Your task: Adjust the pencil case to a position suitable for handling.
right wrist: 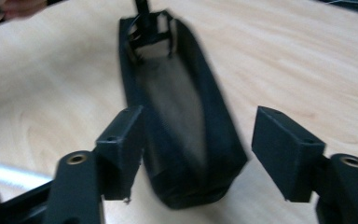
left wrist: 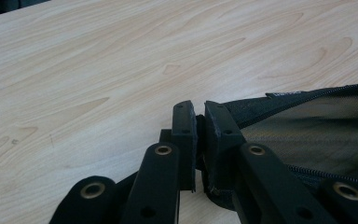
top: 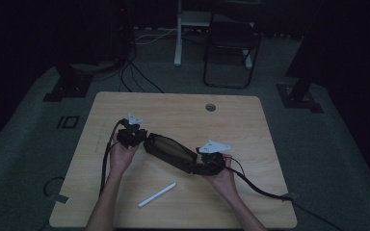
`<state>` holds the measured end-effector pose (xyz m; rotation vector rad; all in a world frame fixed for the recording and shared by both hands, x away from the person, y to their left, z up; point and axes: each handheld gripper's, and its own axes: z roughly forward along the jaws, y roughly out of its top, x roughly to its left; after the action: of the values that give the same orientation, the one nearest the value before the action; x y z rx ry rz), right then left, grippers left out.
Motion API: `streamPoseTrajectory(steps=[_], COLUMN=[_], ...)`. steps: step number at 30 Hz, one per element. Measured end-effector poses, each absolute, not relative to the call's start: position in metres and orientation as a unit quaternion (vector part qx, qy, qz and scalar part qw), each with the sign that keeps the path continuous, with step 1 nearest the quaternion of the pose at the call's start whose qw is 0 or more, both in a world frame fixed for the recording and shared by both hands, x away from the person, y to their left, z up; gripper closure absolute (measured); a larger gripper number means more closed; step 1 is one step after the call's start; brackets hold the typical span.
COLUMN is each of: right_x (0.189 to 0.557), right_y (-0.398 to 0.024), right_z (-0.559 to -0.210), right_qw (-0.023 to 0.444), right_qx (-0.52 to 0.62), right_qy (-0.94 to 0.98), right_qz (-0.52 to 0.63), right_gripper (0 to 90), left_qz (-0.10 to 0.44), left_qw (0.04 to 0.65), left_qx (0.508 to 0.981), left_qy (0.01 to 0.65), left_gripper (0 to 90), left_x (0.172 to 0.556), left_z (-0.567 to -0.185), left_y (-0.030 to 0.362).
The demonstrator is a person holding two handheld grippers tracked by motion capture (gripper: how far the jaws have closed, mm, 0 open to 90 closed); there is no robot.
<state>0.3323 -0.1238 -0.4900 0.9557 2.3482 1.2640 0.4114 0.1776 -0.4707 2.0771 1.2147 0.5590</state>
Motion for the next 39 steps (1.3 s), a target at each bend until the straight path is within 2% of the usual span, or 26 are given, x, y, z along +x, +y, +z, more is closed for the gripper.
streamPoseTrajectory(steps=[4,11,14,16,17,20,21,27,29,30,34,36,39], right_x=[0.330,0.344,0.351,0.355,0.357,0.364,0.365,0.367,0.368,0.368,0.370,0.371,0.375], right_y=[-0.121,-0.137,-0.141,-0.142,-0.141,-0.141,-0.141,-0.142,-0.142,-0.142,-0.142,-0.143,-0.144], right_z=[-0.503,-0.507,-0.508,-0.508,-0.509,-0.510,-0.510,-0.508,-0.508,-0.508,-0.510,-0.510,-0.510], right_qw=[0.180,0.165,0.155,0.144,0.135,0.132,0.130,0.130,0.129,0.128,0.128,0.127,0.127], right_qx=[0.324,0.364,0.367,0.361,0.358,0.364,0.367,0.374,0.374,0.374,0.373,0.373,0.375], right_qy=[0.838,0.819,0.817,0.820,0.822,0.820,0.817,0.810,0.809,0.810,0.812,0.813,0.813], right_qz=[0.400,0.412,0.418,0.420,0.422,0.423,0.425,0.432,0.434,0.435,0.430,0.429,0.426], right_gripper=[32.2,36.9,44.5,57.6,60.4,60.9,59.3,51.3,50.5,50.3,52.8,58.0,59.9], left_qz=[0.218,0.223,0.224,0.227,0.227,0.228,0.231,0.245,0.251,0.250,0.224,0.224,0.222], left_qw=[0.331,0.350,0.360,0.363,0.364,0.361,0.360,0.370,0.357,0.350,0.339,0.341,0.344], left_qx=[0.792,0.783,0.779,0.780,0.781,0.784,0.783,0.762,0.767,0.770,0.778,0.780,0.783], left_qy=[0.464,0.464,0.462,0.456,0.454,0.450,0.452,0.473,0.471,0.472,0.479,0.475,0.469], left_gripper=[83.2,82.8,82.4,81.9,81.7,81.7,80.3,56.7,53.2,53.4,79.4,84.1,85.9], left_x=[0.404,0.382,0.371,0.363,0.358,0.354,0.355,0.374,0.380,0.384,0.389,0.383,0.370], left_z=[-0.471,-0.469,-0.467,-0.467,-0.468,-0.469,-0.469,-0.468,-0.469,-0.471,-0.477,-0.476,-0.474], left_y=[0.180,0.193,0.196,0.197,0.197,0.196,0.196,0.193,0.188,0.186,0.185,0.186,0.188])
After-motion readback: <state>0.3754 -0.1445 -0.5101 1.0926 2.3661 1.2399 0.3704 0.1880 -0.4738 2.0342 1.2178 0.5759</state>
